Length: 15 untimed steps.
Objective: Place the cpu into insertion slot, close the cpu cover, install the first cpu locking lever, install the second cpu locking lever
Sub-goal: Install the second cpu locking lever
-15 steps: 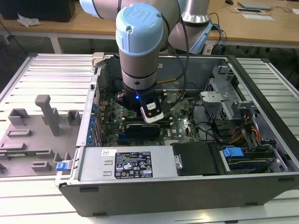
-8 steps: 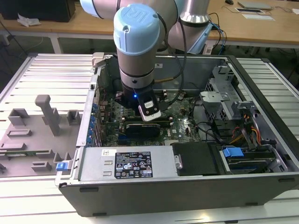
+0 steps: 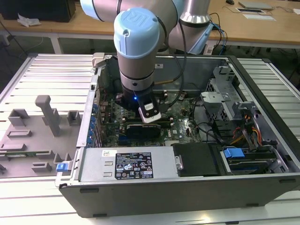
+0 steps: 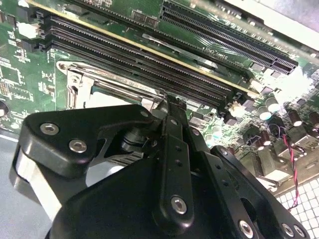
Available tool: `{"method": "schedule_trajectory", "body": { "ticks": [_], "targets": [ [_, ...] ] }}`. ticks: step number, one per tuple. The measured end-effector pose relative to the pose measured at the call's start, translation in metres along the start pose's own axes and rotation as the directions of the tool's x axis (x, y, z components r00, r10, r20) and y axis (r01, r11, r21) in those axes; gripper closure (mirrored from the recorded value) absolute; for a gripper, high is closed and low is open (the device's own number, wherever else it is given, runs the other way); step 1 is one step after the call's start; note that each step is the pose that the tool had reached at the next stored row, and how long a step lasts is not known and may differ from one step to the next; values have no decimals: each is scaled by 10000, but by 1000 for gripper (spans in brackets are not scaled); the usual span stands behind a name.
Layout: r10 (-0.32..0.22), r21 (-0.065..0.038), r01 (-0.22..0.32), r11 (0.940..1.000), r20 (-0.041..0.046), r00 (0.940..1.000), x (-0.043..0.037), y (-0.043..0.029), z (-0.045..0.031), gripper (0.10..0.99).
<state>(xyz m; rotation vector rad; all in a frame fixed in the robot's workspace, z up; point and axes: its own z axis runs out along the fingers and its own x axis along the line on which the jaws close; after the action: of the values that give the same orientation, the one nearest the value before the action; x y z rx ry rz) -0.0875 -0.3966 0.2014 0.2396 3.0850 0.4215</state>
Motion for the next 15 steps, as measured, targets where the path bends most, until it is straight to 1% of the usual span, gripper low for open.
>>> {"method": "schedule_trajectory", "body": {
  "ticks": [4,9,12,15],
  "targets": [
    [-1,-2,1,10000,1,10000,4,-3,31,980],
    [-1,0,1,10000,0,10000,5,-2,33,980],
    [-1,0,1,10000,0,10000,10,23,45,980],
    [-2,4,2,10000,0,10000,10,23,44,980]
  ]
}}
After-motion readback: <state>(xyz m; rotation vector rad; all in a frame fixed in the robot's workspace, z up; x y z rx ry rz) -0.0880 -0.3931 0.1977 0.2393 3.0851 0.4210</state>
